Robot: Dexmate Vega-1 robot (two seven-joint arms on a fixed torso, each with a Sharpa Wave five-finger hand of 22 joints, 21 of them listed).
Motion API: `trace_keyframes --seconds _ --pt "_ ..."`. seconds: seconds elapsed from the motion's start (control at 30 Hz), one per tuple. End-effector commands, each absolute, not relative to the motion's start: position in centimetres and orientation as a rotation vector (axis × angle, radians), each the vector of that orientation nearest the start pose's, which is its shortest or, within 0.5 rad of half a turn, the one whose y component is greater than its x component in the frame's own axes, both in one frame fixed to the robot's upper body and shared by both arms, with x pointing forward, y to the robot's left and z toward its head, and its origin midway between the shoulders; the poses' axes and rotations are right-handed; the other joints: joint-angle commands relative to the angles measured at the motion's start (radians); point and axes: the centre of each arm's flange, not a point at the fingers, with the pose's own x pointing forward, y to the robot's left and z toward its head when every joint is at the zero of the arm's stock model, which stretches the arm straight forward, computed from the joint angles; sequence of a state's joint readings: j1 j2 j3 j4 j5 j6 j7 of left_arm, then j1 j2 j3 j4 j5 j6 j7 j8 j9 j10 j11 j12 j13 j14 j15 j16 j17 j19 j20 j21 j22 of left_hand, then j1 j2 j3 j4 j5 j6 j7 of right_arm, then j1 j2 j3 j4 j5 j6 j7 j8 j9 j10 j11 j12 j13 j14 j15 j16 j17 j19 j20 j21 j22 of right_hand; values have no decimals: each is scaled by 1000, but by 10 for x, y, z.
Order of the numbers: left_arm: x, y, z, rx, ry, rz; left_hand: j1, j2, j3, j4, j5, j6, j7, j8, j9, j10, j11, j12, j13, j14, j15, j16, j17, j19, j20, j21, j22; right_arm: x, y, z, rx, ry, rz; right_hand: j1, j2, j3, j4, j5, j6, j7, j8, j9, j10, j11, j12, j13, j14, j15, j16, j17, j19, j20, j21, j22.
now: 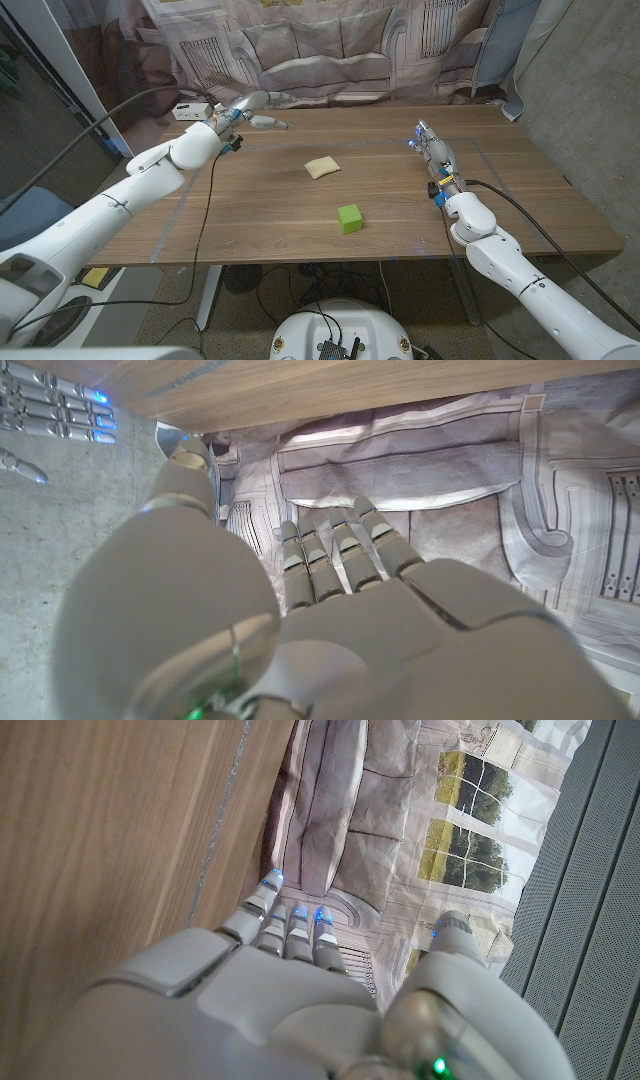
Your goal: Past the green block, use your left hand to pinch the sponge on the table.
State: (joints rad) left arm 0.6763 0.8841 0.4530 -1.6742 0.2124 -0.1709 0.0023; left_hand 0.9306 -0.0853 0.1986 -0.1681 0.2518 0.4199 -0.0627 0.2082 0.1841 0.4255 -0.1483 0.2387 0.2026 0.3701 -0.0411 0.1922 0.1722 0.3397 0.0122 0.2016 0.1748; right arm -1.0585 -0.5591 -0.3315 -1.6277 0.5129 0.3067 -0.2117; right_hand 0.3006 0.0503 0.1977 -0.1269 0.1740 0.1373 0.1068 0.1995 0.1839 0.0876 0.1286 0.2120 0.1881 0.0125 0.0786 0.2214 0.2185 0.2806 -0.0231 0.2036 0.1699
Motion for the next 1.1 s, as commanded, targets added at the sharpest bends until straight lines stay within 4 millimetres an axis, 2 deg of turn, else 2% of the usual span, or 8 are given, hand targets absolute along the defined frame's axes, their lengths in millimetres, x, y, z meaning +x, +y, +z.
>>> trace_keyframes --seconds 0.03,0.2,0.3,0.63,0.8,1.1 --pt "566 261 142 1354 -833 -83 17 1 3 7 8 4 -2 -1 5 5 3 -1 3 6 -60 -1 1 8 -6 0 1 581 -266 -37 -2 -703 101 4 -1 -1 -5 4 -3 2 -1 2 10 0 0 5 -2 5 -1 0 2 6 -2 1" --pt "565 256 145 1400 -821 -79 30 4 3 9 10 5 -9 -3 5 4 -3 -3 4 5 -72 -3 0 8 -5 -2 1 582 -267 -37 5 -710 96 4 -1 -1 -5 4 -3 2 -1 2 9 1 -1 5 -1 5 -1 0 3 5 -3 1" --pt "565 252 146 1424 -820 -77 42 4 -1 12 12 26 -24 2 5 25 -20 2 4 19 -91 0 -1 24 -18 3 1 583 -268 -37 11 -709 96 8 -1 0 -7 4 4 -1 0 2 18 -5 0 5 16 -8 3 -2 25 -8 4 1" --pt "562 234 156 1604 -743 -118 49 2 -7 17 13 18 -19 -5 5 20 -14 -4 5 17 -85 -3 -1 30 -22 2 1 579 -269 -31 8 -710 86 16 -1 1 -11 5 8 1 0 2 23 -5 -1 4 18 -8 1 -4 30 -11 2 1" --pt "558 227 161 1628 -756 -120 50 2 -10 20 13 12 -19 -8 6 15 -10 -7 6 13 -81 -6 -1 28 -18 1 1 581 -269 -34 30 -716 91 16 -1 1 -11 5 8 0 0 2 23 -5 -2 4 16 -8 -1 -4 27 -10 0 1" --pt "556 213 171 1745 -718 -132 57 3 -18 25 17 3 -31 -13 7 10 -19 -12 7 3 -87 -10 -1 30 -16 -1 1 578 -270 -38 43 -716 77 16 0 0 -10 4 13 -9 1 2 28 -13 -1 4 18 -11 -1 -4 27 -9 -1 1"
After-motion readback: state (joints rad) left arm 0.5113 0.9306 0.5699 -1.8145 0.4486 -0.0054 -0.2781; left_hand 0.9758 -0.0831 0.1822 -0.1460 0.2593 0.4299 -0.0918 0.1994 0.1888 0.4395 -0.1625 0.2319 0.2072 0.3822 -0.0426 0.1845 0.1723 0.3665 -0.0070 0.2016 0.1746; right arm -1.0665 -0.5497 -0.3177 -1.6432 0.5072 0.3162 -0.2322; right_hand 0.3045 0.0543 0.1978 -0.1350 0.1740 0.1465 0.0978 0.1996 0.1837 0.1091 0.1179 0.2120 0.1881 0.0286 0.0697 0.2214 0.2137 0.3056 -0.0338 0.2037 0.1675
